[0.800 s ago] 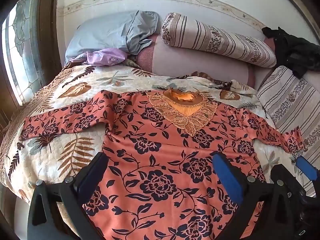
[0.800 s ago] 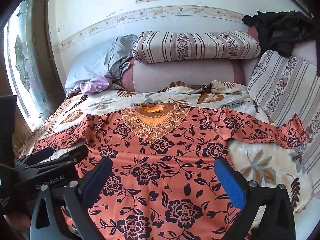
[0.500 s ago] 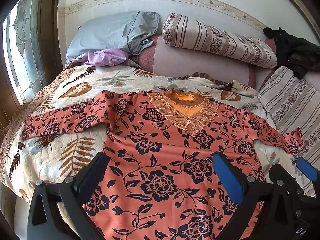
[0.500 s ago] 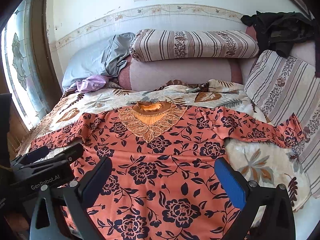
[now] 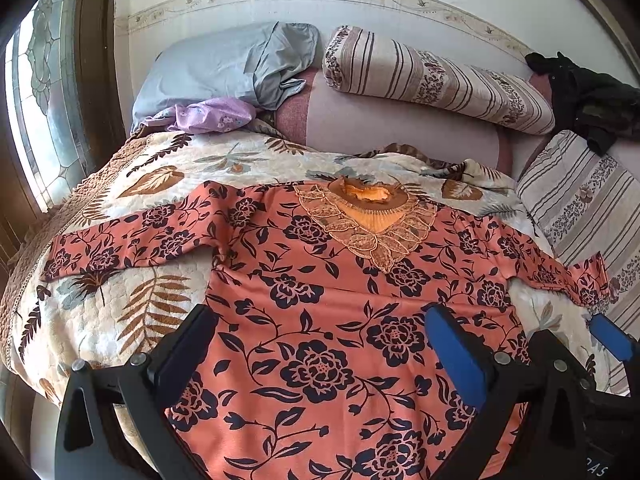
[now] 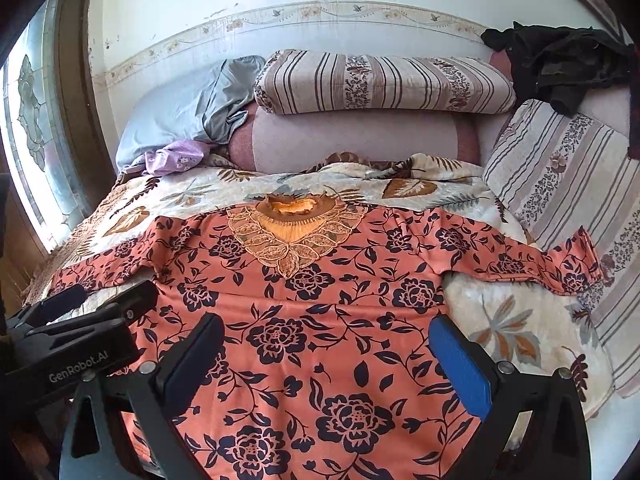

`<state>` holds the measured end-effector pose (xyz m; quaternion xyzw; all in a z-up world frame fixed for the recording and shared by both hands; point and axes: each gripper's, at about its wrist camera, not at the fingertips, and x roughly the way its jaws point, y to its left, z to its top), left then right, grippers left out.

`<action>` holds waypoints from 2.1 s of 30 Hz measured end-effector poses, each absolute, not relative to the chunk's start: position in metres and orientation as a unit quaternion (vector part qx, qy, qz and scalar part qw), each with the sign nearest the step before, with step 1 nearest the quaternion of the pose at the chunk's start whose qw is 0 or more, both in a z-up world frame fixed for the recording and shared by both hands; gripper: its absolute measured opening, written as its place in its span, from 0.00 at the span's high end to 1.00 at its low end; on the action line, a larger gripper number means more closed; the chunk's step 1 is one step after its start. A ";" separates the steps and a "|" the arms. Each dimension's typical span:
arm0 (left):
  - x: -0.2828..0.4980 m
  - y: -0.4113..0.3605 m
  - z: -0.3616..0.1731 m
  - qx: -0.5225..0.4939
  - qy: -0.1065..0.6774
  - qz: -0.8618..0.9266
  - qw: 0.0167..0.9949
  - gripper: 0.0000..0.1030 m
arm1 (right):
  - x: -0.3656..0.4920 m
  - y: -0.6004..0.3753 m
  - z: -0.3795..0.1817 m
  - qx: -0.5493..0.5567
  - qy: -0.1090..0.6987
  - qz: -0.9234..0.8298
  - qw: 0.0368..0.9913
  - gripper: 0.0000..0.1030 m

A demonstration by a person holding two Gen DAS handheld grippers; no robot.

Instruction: Fold small clothes

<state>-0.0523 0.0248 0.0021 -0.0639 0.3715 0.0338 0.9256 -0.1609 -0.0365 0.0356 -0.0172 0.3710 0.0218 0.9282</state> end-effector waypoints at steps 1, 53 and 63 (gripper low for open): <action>-0.052 0.025 0.002 -0.063 0.372 0.034 0.925 0.00 | -0.161 -0.036 0.036 -0.014 0.370 0.022 0.929 0.00; -0.003 0.068 -0.114 -0.042 0.496 0.090 0.863 0.00 | -0.045 -0.539 -0.107 0.434 0.298 -0.276 0.804 0.64; -0.009 0.109 -0.120 -0.075 0.486 0.109 0.864 0.00 | 0.002 -0.469 -0.013 0.308 0.277 -0.205 0.887 0.94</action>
